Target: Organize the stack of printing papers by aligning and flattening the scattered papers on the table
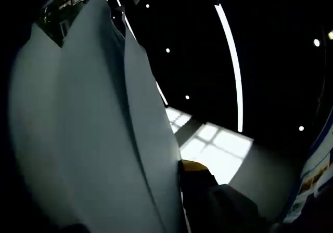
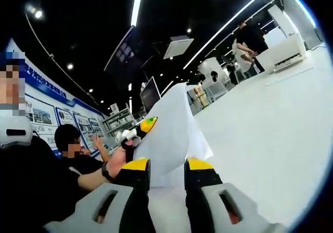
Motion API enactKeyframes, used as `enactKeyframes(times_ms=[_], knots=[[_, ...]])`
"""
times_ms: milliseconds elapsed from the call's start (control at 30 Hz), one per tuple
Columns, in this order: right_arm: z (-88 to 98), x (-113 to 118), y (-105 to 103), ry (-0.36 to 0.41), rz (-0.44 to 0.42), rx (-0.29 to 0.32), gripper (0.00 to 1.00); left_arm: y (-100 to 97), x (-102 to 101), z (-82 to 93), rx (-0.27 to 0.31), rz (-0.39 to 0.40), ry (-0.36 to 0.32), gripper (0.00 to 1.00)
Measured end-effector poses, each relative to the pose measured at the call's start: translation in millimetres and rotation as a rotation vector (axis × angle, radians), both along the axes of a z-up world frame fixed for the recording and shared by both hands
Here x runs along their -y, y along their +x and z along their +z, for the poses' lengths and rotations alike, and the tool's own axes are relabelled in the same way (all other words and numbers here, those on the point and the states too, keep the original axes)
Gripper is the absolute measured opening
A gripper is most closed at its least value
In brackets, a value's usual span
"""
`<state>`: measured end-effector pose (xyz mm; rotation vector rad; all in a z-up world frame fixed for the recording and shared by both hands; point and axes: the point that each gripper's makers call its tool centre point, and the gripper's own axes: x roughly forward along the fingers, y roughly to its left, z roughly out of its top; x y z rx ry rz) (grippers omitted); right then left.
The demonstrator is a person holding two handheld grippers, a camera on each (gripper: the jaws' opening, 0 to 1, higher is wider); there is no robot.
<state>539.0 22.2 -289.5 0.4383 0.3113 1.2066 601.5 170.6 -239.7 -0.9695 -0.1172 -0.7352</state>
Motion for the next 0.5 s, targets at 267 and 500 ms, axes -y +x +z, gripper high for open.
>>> enactKeyframes(times_ms=[267,500], knots=[[-0.4,-0.1,-0.8,-0.002,0.0,0.001,0.21,-0.4,-0.4,0.0,-0.002,-0.003,-0.005,0.06],[-1.4,-0.4,-0.9,-0.009,-0.002,0.006,0.21,-0.8,-1.6,0.1,-0.002,-0.004,-0.013,0.06]])
